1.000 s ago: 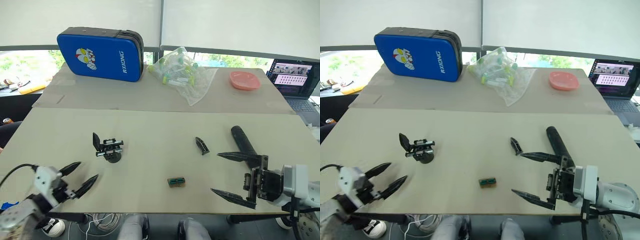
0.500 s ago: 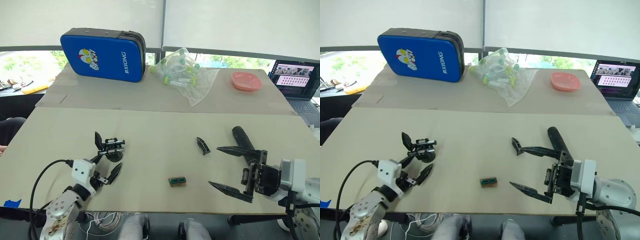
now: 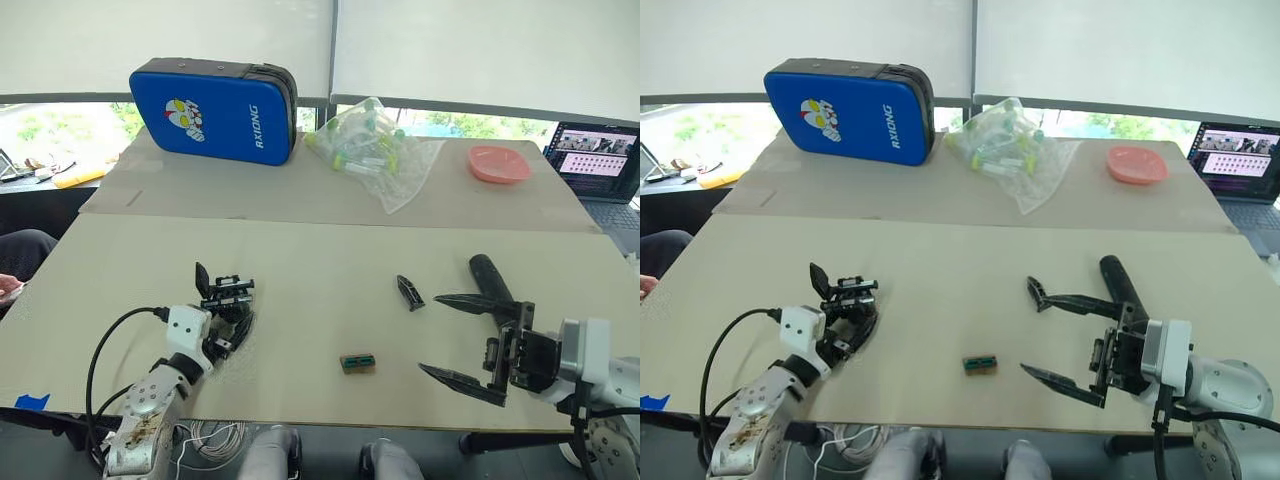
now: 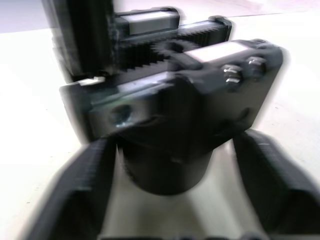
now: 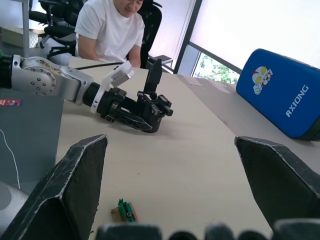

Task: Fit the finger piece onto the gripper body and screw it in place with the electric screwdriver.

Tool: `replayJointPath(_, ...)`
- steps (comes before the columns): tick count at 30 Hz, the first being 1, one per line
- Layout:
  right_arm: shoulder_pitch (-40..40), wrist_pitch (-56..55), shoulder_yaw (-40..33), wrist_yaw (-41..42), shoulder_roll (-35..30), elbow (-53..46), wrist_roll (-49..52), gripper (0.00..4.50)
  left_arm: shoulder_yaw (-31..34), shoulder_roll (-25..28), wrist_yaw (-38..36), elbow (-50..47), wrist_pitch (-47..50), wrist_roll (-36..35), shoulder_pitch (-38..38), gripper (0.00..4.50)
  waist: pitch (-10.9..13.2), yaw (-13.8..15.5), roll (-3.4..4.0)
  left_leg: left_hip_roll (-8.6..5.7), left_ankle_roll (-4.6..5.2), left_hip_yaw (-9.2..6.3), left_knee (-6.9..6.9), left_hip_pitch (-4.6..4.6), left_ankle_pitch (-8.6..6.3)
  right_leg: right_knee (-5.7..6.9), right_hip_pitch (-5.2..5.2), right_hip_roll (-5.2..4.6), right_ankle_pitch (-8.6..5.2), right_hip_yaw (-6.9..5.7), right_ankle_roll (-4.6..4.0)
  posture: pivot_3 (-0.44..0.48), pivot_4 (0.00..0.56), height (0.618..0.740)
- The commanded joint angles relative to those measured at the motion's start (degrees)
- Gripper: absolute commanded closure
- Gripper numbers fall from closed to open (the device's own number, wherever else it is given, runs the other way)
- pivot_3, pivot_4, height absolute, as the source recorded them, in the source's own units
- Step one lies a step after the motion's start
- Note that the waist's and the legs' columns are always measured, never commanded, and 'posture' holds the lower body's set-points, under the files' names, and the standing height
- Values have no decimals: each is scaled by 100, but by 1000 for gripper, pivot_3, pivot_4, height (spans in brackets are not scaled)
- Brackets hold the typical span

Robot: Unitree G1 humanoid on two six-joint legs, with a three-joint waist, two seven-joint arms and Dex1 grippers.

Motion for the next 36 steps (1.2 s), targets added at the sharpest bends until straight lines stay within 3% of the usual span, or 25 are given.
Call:
replayJointPath(1,143,-162,-240,2,-42,-141,47,0,-112,66,-141,328,4,39,-69,2234,-7,14,11,0,0,0,1,0,0,3,0,-2,-1,0,1,0,150,740)
replayJointPath(4,298,-178,-314,-7,-47,-204,62,0,-36,201,-520,493,-253,-140,-220,2234,-19,21,32,-1,0,0,4,1,0,6,0,-3,-2,0,3,0,150,740)
replayJointPath(8,542,-176,-441,-5,-47,-326,115,0,-43,564,-1691,790,-715,-579,-708,2234,-19,34,35,0,0,0,6,1,0,11,-2,-2,-18,-3,27,0,150,740)
replayJointPath(13,990,-223,-671,64,-25,-447,134,0,-437,961,-3283,1677,-930,-726,-2026,2234,-9,69,17,-3,6,-4,27,-20,-4,10,-7,0,-19,-24,27,0,150,740)
replayJointPath(20,1454,-333,-808,-48,109,-611,44,0,-1317,607,-4778,3349,-1539,-311,-3676,2234,-6,-25,13,-9,41,-2,57,-28,-23,12,6,-1,-8,-28,29,0,150,740)
replayJointPath(28,1828,-382,-899,-306,239,-931,-32,0,-1687,-66,-5172,4986,-2140,170,-4669,2234,12,-55,-14,-8,45,-4,62,-28,-22,25,2,4,-3,-31,52,0,150,740)
replayJointPath(36,1951,-394,-952,-443,295,-1044,-87,0,-1880,-268,-5182,5210,-2332,548,-4584,2234,17,-36,-22,-10,48,-6,64,-29,-23,25,3,1,-8,-31,51,0,150,740)
